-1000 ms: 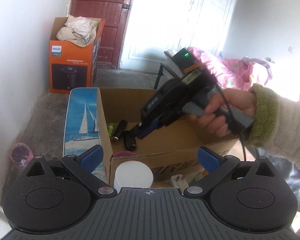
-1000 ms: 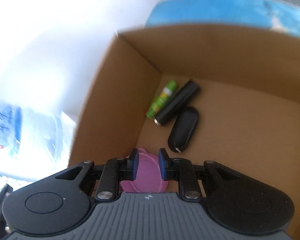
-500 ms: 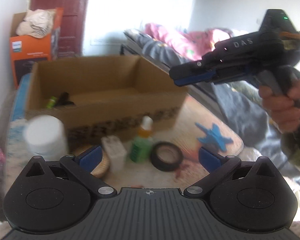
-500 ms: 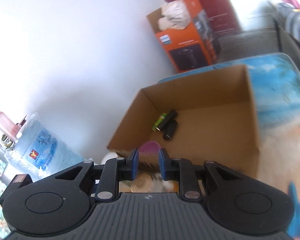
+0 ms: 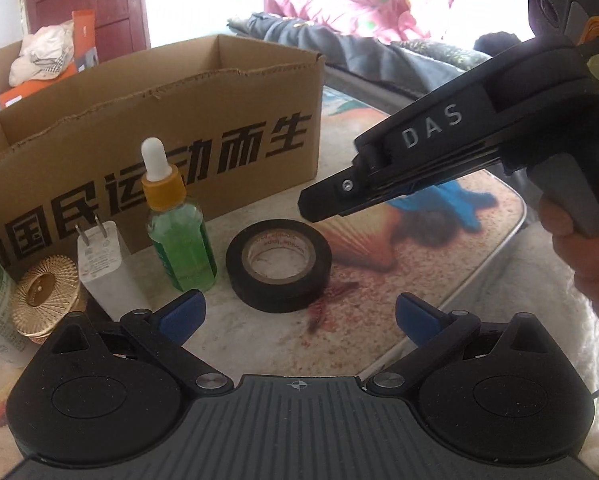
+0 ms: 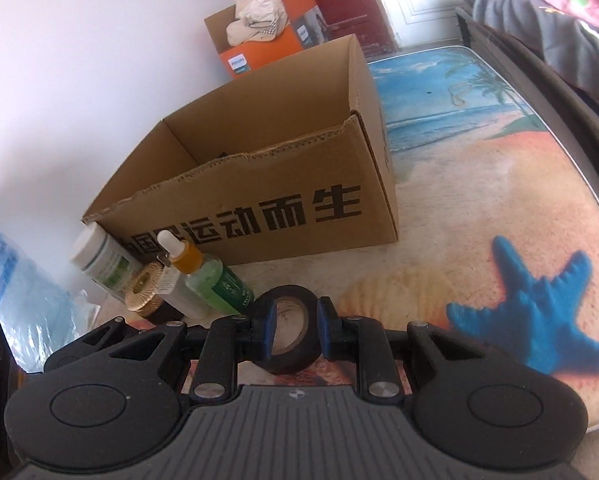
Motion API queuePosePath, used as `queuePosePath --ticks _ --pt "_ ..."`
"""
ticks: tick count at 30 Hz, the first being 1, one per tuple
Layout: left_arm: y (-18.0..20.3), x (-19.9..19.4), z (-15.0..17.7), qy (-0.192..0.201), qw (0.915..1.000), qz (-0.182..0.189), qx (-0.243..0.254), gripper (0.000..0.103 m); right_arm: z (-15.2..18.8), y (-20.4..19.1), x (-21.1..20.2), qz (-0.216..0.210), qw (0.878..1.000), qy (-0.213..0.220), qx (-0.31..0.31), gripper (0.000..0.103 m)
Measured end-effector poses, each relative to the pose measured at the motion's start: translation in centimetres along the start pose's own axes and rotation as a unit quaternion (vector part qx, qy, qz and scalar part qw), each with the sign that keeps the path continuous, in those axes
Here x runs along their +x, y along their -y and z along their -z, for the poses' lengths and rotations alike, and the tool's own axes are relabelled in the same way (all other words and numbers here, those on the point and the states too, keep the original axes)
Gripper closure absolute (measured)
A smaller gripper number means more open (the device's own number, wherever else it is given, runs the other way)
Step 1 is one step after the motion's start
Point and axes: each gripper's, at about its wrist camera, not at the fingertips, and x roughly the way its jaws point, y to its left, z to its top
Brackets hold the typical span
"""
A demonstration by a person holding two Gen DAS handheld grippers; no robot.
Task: Organize rigid objects
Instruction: 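Move the right tool down to the black tape roll, then grasp the black tape roll by its edge with the right tool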
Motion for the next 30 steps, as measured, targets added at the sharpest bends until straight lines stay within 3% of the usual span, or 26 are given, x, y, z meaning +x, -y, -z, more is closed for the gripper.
queuePosePath --ticks 5,9,12,15,19,22,30 --pt "-0.3 0.9 -0.1 -0.006 0.9996 0.017 -0.020 0.011 -0.1 0.2 1.9 -0.008 1.000 -0.010 -0.015 0.082" --pt "-0.5 1.0 -0.1 0.001 0.9994 0.027 -0.023 0.013 0.0 0.0 2.0 -0.021 0.999 -0.017 -0.023 0.085" --pt "-0.4 0.8 0.0 0.001 0.9982 0.054 -0.025 0.020 0.6 -0.2 2.1 -0.045 0.998 -0.039 -0.018 0.086" --pt "0.2 -0.1 0.4 0.004 0.9971 0.076 -0.005 0.021 1.6 -1.2 1.8 -0.035 0.998 -0.044 -0.041 0.087" --pt "1.4 -0.8 1.1 0.008 0.9977 0.057 0.036 0.021 1.6 -1.7 0.3 -0.013 0.998 -0.021 -0.059 0.086" --pt "1.3 -0.5 1.2 0.012 0.9984 0.041 0.036 0.020 0.9 -1.5 -0.1 0.032 0.996 -0.002 -0.078 0.085" --pt "0.4 2.0 0.1 0.009 0.9997 0.013 0.019 0.022 1.0 -0.7 1.8 0.065 0.993 -0.024 -0.091 0.084"
